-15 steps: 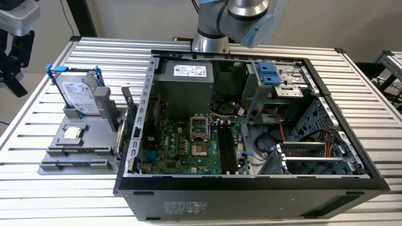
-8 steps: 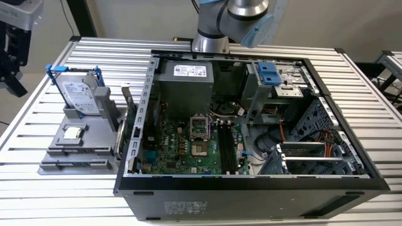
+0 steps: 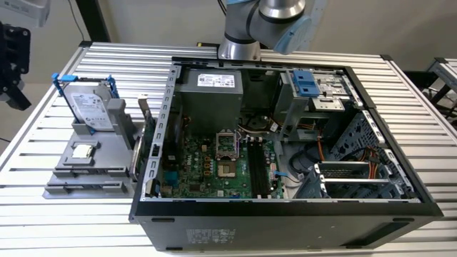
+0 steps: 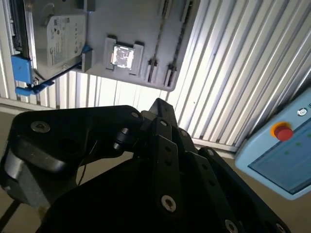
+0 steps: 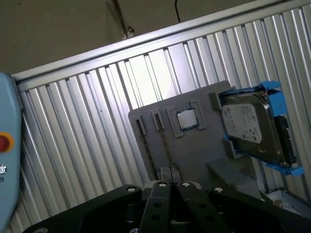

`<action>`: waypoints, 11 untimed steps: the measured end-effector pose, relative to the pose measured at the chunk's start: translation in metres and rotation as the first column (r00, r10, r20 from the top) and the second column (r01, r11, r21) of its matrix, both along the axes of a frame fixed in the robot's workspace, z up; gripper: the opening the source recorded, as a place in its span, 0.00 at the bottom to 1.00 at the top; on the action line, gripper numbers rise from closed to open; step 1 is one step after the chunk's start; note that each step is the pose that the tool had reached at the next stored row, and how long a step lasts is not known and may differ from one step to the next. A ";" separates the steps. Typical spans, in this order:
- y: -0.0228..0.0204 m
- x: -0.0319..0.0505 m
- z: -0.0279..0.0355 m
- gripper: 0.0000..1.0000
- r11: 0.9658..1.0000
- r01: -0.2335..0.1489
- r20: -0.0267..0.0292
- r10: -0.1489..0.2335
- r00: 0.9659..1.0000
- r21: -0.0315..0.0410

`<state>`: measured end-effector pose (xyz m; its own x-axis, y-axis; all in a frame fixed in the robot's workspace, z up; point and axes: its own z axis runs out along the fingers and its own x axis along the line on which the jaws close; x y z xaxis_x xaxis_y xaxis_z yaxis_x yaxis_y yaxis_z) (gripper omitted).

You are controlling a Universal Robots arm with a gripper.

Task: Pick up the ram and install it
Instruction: 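Pick up the ram and move it above insertion slot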

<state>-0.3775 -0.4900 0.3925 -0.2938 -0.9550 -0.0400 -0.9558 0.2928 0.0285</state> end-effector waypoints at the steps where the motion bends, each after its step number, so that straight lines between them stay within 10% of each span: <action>1: 0.0000 0.0000 0.0000 0.00 1.000 -0.019 0.001 0.019 1.000 0.000; 6: 0.0000 0.0000 0.0000 0.00 0.994 -0.110 0.006 0.110 0.994 0.000; 11: 0.0000 0.0000 -0.0001 0.00 0.980 -0.201 0.012 0.201 0.980 -0.001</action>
<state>-0.3774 -0.4900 0.3924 -0.0955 -0.9945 -0.0424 -0.9954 0.0948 0.0166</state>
